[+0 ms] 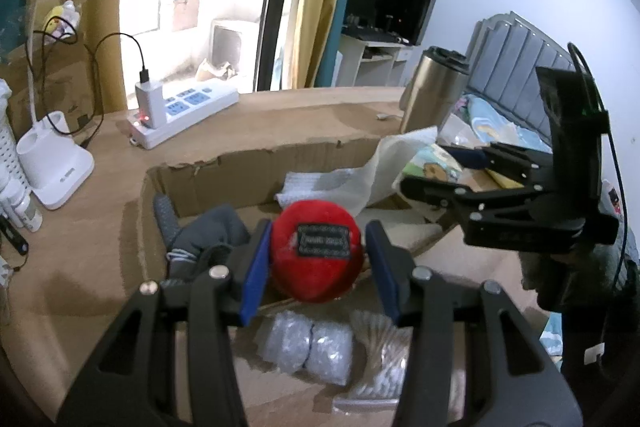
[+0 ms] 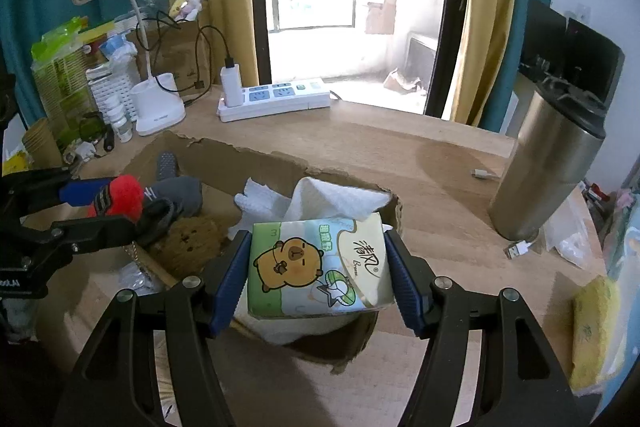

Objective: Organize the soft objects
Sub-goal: 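Carry the tape measure with the left gripper while the right gripper carries the tissue pack over the box, then open the left gripper over the box while the right gripper releases the tissue pack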

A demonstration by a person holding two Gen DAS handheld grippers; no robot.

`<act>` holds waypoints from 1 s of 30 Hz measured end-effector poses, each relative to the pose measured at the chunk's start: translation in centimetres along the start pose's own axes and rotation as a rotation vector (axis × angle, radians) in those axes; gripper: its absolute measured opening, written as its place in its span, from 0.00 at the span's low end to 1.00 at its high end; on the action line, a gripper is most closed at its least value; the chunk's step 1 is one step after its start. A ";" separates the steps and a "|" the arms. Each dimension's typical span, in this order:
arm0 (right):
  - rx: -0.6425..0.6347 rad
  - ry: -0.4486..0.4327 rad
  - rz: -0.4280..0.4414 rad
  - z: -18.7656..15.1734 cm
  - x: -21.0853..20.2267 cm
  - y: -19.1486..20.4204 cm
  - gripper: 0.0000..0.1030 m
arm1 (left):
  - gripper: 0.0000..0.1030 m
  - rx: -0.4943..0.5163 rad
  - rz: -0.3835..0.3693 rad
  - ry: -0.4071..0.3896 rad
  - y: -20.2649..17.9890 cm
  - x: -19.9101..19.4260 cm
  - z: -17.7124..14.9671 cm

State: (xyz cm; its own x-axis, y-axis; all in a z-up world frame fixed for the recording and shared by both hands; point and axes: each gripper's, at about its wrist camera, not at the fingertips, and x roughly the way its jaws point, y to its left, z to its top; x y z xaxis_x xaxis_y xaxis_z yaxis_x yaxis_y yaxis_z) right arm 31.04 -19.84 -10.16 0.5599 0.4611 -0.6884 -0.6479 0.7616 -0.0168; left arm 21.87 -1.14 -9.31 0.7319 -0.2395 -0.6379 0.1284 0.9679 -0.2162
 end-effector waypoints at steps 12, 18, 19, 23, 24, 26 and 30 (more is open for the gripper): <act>0.010 0.005 0.033 0.8 2.2 -1.0 0.66 | 0.47 0.000 -0.015 0.033 0.0 3.3 1.1; 0.021 0.012 0.044 1.2 3.2 -1.4 0.66 | 0.47 -0.010 -0.024 0.049 0.5 5.2 1.7; 0.024 0.011 0.045 1.2 3.3 -1.5 0.66 | 0.48 -0.012 -0.027 0.050 0.5 5.5 1.9; 0.038 0.011 0.052 1.4 3.7 -1.6 0.66 | 0.48 -0.014 -0.048 0.051 0.5 6.5 2.4; 0.041 0.011 0.053 1.4 3.8 -1.6 0.66 | 0.48 -0.013 -0.048 0.053 0.5 6.7 2.5; 0.050 0.012 0.057 1.4 3.9 -1.7 0.67 | 0.50 -0.010 -0.038 0.062 0.4 7.2 2.7; 0.051 0.016 0.053 1.4 4.0 -1.7 0.67 | 0.51 -0.017 -0.015 0.070 0.6 7.8 2.9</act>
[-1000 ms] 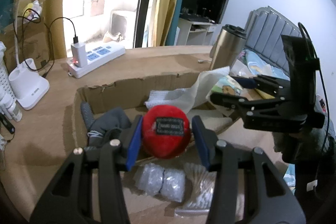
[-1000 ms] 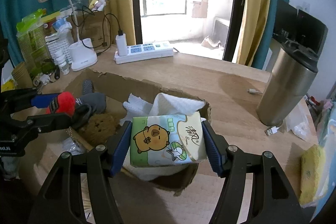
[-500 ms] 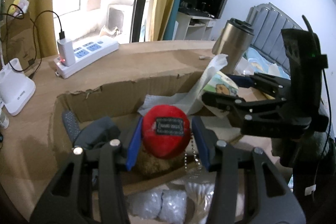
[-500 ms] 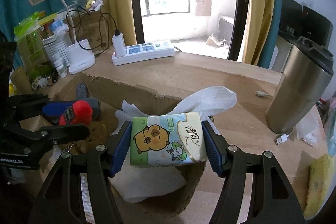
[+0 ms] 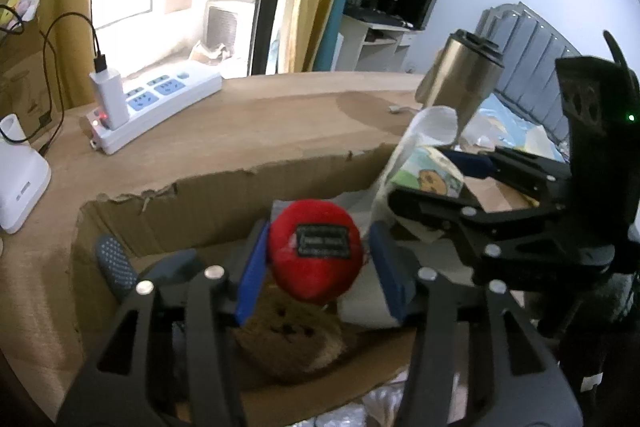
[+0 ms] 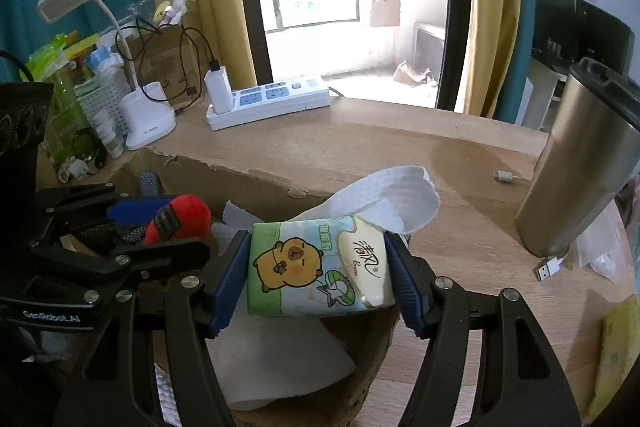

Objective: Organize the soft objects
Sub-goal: 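Open the left gripper over the box while the right gripper releases the tissue pack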

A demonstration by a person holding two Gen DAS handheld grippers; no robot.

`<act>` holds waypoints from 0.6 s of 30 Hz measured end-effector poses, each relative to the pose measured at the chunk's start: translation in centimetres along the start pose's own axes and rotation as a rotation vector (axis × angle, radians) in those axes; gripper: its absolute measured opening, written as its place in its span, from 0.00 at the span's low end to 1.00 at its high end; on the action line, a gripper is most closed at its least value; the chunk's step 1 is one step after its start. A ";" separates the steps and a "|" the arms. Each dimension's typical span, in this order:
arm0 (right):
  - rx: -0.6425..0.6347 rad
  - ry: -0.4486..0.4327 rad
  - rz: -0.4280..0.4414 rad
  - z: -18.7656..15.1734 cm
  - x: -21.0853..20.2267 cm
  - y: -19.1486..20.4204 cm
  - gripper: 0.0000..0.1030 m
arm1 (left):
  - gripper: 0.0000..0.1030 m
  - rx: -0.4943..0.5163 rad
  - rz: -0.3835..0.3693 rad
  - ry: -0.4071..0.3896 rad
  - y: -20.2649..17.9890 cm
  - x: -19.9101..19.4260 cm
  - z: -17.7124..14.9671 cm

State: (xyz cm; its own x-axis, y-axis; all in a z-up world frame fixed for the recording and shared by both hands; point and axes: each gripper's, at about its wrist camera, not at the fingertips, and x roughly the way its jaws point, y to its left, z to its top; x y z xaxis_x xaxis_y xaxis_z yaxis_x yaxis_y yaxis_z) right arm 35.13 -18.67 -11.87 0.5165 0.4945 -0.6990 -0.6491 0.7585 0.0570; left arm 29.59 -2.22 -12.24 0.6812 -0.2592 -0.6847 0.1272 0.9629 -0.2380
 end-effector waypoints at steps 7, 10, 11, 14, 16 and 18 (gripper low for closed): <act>0.003 -0.004 -0.002 0.0 -0.2 0.4 0.71 | 0.53 -0.007 0.011 0.002 0.2 -0.3 -0.2; 0.000 -0.013 0.000 0.1 -0.7 0.7 0.72 | 0.63 -0.015 0.006 -0.009 0.4 -0.7 -0.2; -0.002 -0.015 -0.003 0.1 -0.9 0.8 0.72 | 0.64 -0.021 0.002 -0.014 0.5 -0.9 -0.2; -0.003 -0.017 -0.009 0.1 -1.2 1.0 0.73 | 0.64 -0.032 -0.004 -0.028 0.6 -1.5 -0.2; -0.005 -0.018 -0.013 0.0 -1.4 1.2 0.73 | 0.65 -0.032 -0.003 -0.037 0.6 -1.9 -0.2; -0.007 -0.019 -0.015 0.0 -1.7 1.5 0.73 | 0.65 -0.033 -0.005 -0.045 0.7 -2.4 -0.3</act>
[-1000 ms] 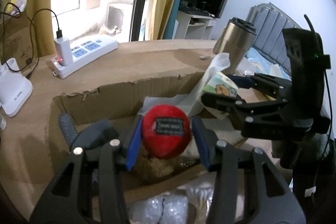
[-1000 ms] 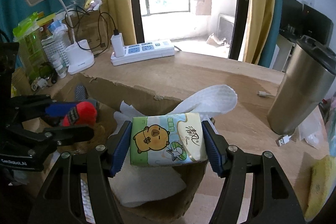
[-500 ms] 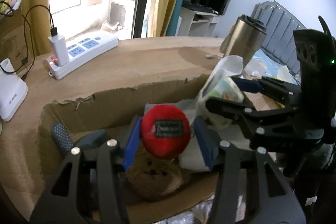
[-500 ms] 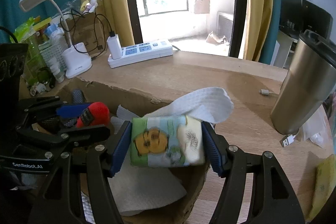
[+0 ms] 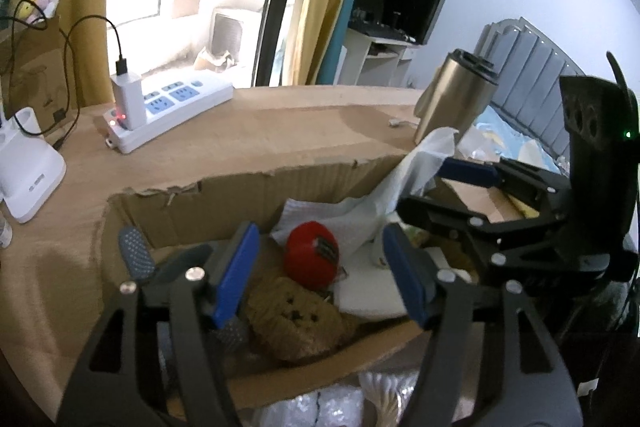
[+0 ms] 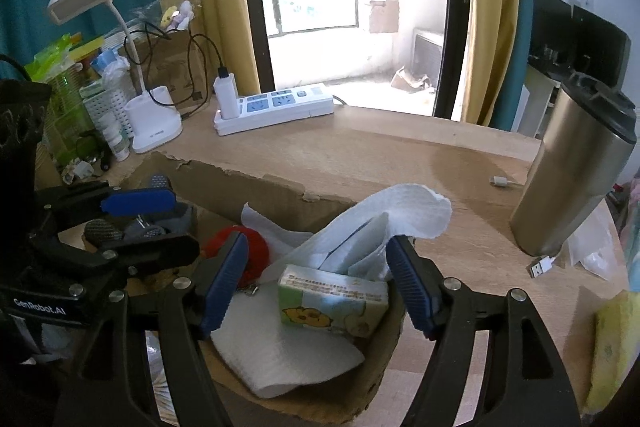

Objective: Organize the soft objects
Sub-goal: 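Open the left gripper over the box while the right gripper releases the tissue pack, then grasp the bubble-wrapped bundle with the left gripper while the right gripper grasps the cotton swab bag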

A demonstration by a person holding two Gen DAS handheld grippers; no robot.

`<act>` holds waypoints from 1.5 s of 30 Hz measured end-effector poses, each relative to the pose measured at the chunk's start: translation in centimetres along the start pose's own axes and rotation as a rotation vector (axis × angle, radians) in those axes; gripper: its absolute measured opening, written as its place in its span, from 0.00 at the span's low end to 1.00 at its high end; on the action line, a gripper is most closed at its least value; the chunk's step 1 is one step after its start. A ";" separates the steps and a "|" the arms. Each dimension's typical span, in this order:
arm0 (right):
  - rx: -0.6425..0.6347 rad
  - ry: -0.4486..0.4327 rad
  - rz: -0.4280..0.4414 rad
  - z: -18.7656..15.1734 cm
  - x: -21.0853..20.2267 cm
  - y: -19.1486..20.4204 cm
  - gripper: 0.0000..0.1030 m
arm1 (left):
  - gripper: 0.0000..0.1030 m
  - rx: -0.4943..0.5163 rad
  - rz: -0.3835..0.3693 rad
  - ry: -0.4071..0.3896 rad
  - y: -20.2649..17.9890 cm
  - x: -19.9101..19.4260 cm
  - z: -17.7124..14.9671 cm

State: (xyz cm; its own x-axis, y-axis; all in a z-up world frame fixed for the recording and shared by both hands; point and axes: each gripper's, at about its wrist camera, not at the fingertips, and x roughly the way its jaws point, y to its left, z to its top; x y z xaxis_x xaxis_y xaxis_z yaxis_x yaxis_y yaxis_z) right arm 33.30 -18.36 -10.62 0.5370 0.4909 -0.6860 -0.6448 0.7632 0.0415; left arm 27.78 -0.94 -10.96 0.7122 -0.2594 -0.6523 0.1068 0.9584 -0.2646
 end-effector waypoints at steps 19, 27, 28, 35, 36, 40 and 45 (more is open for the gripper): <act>-0.031 -0.031 -0.024 -0.9 -4.3 3.7 0.73 | 0.65 0.001 0.004 -0.076 0.1 -5.7 -2.0; -0.045 -0.019 -0.033 -1.9 -5.6 5.5 0.73 | 0.65 -0.022 0.002 -0.091 0.5 -7.6 -3.7; -0.048 -0.017 -0.035 -2.0 -5.7 5.7 0.73 | 0.65 -0.025 0.001 -0.091 0.6 -7.8 -3.8; -0.051 -0.008 -0.049 -2.6 -6.1 7.2 0.73 | 0.65 -0.031 -0.003 -0.110 1.2 -9.2 -4.5; -0.051 -0.006 -0.050 -2.7 -6.0 7.3 0.73 | 0.65 -0.033 -0.002 -0.112 1.4 -9.3 -4.5; -0.055 0.005 -0.054 -3.0 -6.0 8.2 0.73 | 0.65 -0.043 0.008 -0.115 2.3 -9.9 -5.0; -0.069 0.019 -0.062 -3.4 -5.9 9.4 0.74 | 0.65 -0.079 0.019 -0.116 4.3 -10.5 -6.0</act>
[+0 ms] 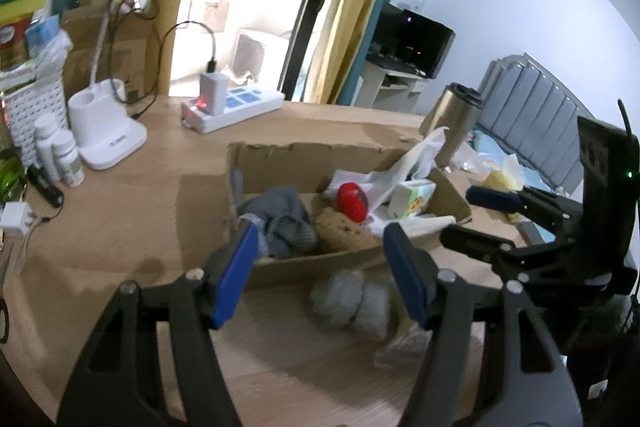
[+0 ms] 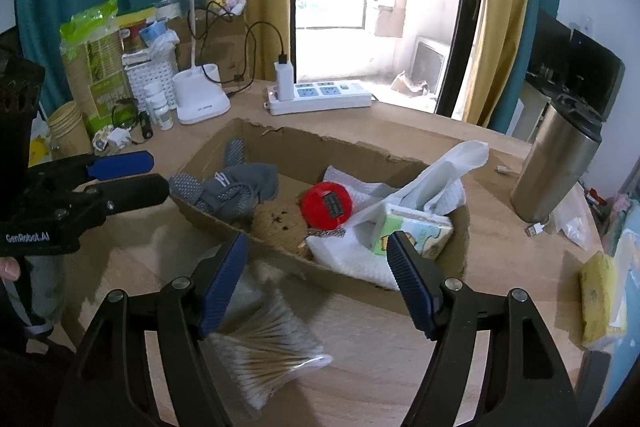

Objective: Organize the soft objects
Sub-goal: 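Grasp the bubble-wrapped bundle with the left gripper while the right gripper grasps the cotton swab bag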

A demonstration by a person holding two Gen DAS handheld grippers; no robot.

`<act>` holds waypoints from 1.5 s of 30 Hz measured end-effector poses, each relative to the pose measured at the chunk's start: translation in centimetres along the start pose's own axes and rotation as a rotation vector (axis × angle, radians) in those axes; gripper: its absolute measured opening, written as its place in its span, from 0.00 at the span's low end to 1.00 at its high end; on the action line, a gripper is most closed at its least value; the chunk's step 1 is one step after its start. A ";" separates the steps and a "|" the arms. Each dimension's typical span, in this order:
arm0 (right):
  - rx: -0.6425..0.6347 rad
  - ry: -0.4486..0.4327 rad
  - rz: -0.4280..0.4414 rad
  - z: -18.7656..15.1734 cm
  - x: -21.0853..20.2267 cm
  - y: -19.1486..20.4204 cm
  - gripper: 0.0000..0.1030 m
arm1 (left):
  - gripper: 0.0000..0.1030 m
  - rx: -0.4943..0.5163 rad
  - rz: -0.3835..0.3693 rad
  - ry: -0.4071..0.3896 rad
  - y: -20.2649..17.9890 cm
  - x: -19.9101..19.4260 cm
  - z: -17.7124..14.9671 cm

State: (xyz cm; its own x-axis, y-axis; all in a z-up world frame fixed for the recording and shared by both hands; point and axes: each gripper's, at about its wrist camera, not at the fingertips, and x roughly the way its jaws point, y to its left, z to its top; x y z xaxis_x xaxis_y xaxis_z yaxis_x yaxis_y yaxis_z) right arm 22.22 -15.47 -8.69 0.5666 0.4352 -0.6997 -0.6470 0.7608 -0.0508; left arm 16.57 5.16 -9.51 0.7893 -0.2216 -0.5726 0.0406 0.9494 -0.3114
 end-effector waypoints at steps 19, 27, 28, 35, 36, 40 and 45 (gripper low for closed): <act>0.056 0.131 0.015 -5.2 3.1 1.8 0.79 | 0.65 -0.041 0.054 0.090 3.0 0.1 -4.4; 0.142 0.133 0.049 -6.9 3.1 0.2 0.81 | 0.65 -0.017 0.035 0.123 1.3 1.0 -5.3; 0.147 0.132 0.049 -7.1 3.0 0.0 0.83 | 0.65 -0.012 0.031 0.126 1.0 1.1 -5.2; 0.186 0.129 0.052 -8.5 1.9 -1.5 0.83 | 0.65 0.024 0.010 0.143 -0.9 2.1 -5.1; 0.190 0.127 0.050 -8.6 1.7 -1.7 0.83 | 0.66 0.033 0.006 0.148 -1.3 2.3 -5.1; 0.216 0.119 0.038 -9.0 1.6 -2.8 0.83 | 0.66 0.062 -0.013 0.178 -2.5 3.4 -5.2; 0.228 0.110 0.025 -9.5 1.2 -4.1 0.83 | 0.66 0.078 -0.013 0.199 -3.5 4.6 -5.1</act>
State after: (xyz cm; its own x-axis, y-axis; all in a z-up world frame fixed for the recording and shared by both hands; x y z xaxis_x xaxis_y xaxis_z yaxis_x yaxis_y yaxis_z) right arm 20.76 -22.63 -16.11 0.4855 0.4096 -0.7724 -0.5215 0.8448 0.1202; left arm 16.90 -0.30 -14.91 0.6525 -0.2661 -0.7095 0.1035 0.9588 -0.2644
